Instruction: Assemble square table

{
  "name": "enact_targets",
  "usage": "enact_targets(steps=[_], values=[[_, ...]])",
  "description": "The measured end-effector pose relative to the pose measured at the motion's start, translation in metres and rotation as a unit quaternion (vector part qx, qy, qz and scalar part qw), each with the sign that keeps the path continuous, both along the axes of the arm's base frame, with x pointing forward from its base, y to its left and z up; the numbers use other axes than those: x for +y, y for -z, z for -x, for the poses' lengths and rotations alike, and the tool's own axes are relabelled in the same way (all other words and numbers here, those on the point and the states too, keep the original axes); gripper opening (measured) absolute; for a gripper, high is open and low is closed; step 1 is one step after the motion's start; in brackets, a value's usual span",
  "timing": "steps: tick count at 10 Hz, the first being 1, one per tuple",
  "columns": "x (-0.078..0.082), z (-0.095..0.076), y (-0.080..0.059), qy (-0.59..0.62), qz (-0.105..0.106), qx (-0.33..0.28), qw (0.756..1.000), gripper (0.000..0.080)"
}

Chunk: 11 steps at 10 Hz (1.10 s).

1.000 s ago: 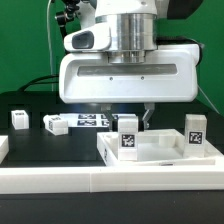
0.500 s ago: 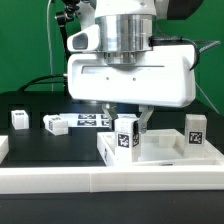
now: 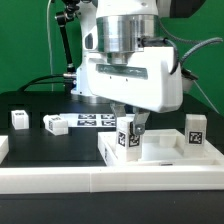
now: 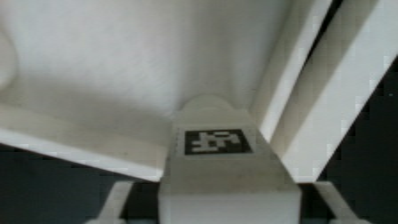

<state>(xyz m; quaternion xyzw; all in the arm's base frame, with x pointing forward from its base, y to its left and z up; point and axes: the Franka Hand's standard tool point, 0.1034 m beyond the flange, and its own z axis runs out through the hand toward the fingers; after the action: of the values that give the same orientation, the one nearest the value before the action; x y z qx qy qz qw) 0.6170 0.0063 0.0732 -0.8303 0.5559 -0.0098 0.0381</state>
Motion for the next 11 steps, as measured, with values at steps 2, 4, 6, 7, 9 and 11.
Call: enact_targets(steps=[2, 4, 6, 7, 9, 11], values=[[0.0001, 0.0000, 0.0000, -0.023, 0.001, -0.001, 1.000, 0.0291], [-0.0001, 0.0004, -0.0003, -0.086, 0.004, -0.001, 0.996, 0.0604], [-0.0003, 0.0000, -0.0009, -0.185, 0.009, -0.005, 0.983, 0.0640], [-0.0004, 0.0001, -0.0009, -0.235, 0.012, -0.008, 0.972, 0.0647], [-0.0005, 0.0001, -0.0008, -0.317, 0.018, -0.011, 0.948, 0.0647], [-0.0001, -0.0015, -0.0012, -0.414, 0.030, -0.018, 0.910, 0.0649]])
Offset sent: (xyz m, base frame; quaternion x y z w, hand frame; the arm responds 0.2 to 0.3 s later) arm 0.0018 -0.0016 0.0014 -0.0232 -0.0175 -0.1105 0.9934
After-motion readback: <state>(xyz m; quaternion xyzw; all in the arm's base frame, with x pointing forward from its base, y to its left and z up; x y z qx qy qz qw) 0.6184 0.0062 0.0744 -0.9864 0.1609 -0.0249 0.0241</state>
